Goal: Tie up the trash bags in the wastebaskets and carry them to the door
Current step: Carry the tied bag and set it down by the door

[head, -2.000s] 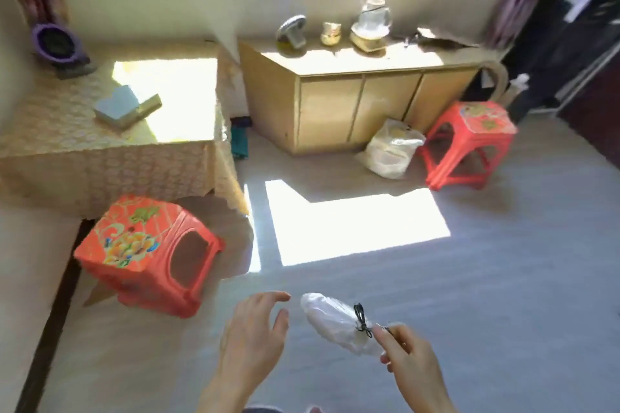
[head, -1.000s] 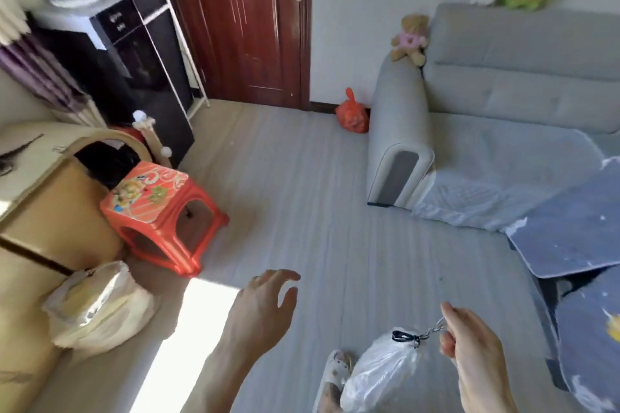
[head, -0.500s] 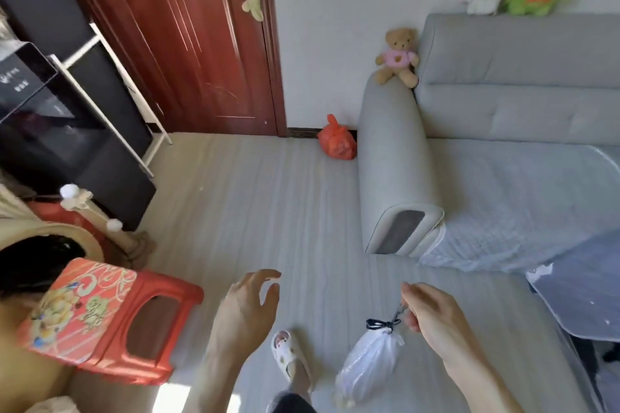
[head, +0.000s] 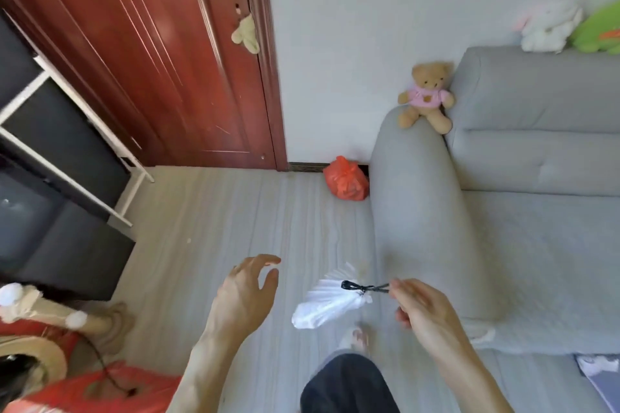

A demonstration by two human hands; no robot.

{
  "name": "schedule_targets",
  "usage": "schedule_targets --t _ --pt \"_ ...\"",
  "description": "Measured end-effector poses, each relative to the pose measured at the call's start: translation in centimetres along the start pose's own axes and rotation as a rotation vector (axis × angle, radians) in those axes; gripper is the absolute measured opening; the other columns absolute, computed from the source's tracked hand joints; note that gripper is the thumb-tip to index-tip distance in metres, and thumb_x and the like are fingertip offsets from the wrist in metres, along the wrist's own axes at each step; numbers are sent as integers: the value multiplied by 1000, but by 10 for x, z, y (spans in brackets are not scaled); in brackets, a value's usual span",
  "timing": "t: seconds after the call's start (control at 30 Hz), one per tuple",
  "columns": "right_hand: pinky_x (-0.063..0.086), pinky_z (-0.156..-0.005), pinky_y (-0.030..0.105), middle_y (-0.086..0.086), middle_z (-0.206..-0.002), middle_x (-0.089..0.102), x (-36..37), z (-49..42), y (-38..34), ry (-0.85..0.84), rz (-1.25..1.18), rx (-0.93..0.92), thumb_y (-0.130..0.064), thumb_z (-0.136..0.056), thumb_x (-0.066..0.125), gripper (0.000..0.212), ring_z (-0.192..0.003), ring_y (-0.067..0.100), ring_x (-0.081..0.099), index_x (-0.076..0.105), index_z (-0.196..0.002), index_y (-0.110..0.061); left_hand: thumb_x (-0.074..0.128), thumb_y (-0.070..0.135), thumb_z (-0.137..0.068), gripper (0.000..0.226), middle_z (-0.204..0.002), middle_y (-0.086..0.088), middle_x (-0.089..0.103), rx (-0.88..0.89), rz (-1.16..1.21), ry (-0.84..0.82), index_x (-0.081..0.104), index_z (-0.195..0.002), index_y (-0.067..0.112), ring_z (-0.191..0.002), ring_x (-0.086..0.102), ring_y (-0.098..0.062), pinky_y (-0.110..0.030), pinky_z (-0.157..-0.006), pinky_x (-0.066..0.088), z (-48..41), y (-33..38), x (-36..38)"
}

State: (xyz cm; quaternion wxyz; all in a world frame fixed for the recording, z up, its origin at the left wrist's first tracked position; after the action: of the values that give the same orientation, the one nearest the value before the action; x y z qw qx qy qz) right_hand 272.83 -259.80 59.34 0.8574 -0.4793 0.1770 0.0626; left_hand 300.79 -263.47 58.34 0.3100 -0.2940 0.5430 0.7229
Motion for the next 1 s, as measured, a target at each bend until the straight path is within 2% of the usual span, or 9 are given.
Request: schedule_targets --t 0.13,0.23,0.3,0.37,0.5,0.6,0.77,0.87,1.0 --pt "49 -58 22 -1 -61 58 36 -109 -67 -116 18 -38 -43 -94 58 39 -54 7 56 63 -85 -5 50 33 -98 25 -129 11 61 -50 19 22 61 -121 34 -117 59 -13 -30 -97 49 -97 8 4" --pt "54 -70 35 -8 -60 62 61 -185 -113 -194 101 -79 -50 -92 57 40 -62 11 61 63 -83 -11 52 31 -98 23 -126 12 62 -128 44 51 62 -118 35 -114 60 -11 -21 -90 43 -159 13 1" --pt "54 -78 41 -7 -60 61 73 -235 -146 -222 127 -97 -49 -92 56 42 -57 5 60 62 -85 -7 50 34 -98 22 -127 14 61 -171 54 71 60 -117 39 -114 59 -10 -20 -90 42 -202 22 -7" --pt "53 -78 41 -7 -58 60 84 -283 -174 -222 136 -70 -50 -90 56 46 -55 4 59 61 -85 -5 50 35 -99 21 -127 15 60 -193 79 95 60 -117 41 -113 59 -9 -21 -92 43 -246 28 -16" --pt "48 -68 38 -9 -54 57 109 -359 -210 -236 81 -12 -48 -87 59 46 -62 17 57 62 -80 -2 51 33 -99 20 -117 22 57 -196 119 111 61 -116 40 -102 52 2 -14 -86 38 -321 33 -36" --pt "45 -69 34 -6 -55 56 135 -414 -229 -207 73 22 -42 -89 60 44 -61 17 55 62 -80 1 51 33 -99 20 -114 24 54 -192 102 96 62 -115 39 -107 57 -3 -13 -86 36 -391 24 -48" --pt "41 -68 34 -1 -63 58 174 -487 -250 -124 -13 155 -44 -88 59 37 -63 16 53 59 -73 -10 54 29 -97 23 -126 14 61 -75 3 -31 65 -117 33 -115 58 -10 -16 -94 37 -512 9 -62" --pt "44 -71 31 4 -75 61 187 -517 -264 -88 -18 217 -36 -95 54 33 -63 14 56 65 -85 -7 55 29 -96 24 -130 11 58 4 -82 -61 63 -118 34 -123 52 -14 -27 -103 40 -578 14 -73" --pt "52 -75 42 1 -58 52 205 -566 -280 -53 -28 293 -39 -89 56 36 -58 18 54 55 -66 -11 58 27 -94 30 -141 7 46 130 -180 -18 61 -123 32 -134 41 -17 -39 -111 35 -658 28 -90"
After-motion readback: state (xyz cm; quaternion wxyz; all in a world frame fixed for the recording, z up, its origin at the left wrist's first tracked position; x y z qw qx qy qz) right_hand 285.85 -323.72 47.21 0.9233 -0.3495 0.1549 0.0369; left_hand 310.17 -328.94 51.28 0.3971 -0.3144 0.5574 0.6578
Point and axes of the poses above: each hand's wrist, its own z-axis away from the middle knuckle, its own x-axis out of the palm, y = z × x, the point moved 2 cm from there along -z, towards the middle knuckle
